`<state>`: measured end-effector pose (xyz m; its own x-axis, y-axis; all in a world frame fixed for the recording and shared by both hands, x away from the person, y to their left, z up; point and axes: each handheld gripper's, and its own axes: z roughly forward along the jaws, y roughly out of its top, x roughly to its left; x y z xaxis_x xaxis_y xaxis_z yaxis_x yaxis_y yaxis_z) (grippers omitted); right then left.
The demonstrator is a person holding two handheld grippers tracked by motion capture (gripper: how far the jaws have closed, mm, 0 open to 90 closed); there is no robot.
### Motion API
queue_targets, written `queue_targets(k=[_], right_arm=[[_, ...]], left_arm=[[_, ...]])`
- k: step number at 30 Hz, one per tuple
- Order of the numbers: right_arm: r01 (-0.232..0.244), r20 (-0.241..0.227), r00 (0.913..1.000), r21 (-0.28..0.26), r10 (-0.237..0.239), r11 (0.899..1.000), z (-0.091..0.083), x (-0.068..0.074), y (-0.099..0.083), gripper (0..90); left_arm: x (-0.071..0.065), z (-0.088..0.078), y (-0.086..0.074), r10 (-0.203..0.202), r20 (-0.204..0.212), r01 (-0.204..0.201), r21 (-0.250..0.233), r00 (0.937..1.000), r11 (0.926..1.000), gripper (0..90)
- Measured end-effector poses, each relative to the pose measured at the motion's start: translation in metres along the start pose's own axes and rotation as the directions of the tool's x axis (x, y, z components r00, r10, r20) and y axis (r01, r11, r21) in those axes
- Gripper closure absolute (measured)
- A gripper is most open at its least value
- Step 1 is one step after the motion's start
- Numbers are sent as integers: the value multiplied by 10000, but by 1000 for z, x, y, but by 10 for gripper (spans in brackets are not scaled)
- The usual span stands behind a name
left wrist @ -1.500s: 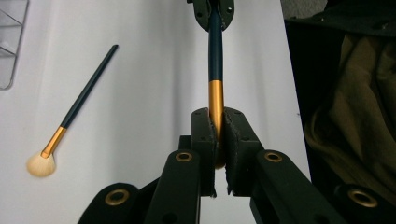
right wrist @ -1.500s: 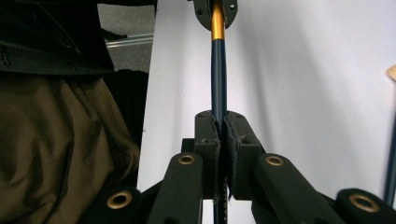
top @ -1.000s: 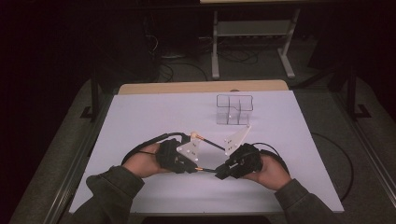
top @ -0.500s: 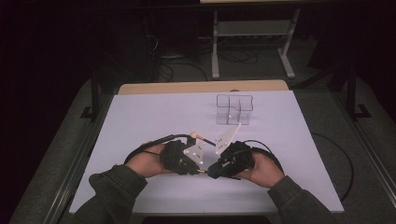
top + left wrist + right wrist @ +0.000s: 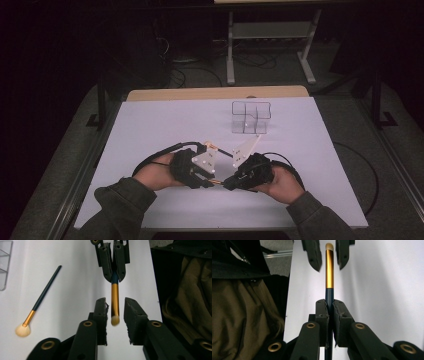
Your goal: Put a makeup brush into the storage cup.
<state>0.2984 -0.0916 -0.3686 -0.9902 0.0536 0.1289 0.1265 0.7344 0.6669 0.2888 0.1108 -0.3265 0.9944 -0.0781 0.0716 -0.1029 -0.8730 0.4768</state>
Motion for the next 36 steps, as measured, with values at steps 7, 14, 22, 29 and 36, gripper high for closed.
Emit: queue_targets(k=[7,14,22,29,36], right_arm=[[-6,170,9999,-569,16,9984,-1,-1,-12,824],[-122,33,9999,-1112,126,9937,2,-2,-17,824],[70,90,9999,-1308,-59,9914,3,-1,-14,823],[69,14,10000,-1273,-68,9918,6,-1,-13,823],[66,-35,10000,-1078,-70,9941,8,-1,-11,801]], left_arm=[[1,-2,-6,-202,-33,202,-19,9998,9998,690],[2,-1,-3,-165,-1,165,-64,9999,9998,706],[5,2,-1,-132,144,130,112,9998,9999,821],[4,2,1,-4,246,-6,400,9997,9992,836],[5,4,3,-12,422,-17,696,9991,9976,844]])
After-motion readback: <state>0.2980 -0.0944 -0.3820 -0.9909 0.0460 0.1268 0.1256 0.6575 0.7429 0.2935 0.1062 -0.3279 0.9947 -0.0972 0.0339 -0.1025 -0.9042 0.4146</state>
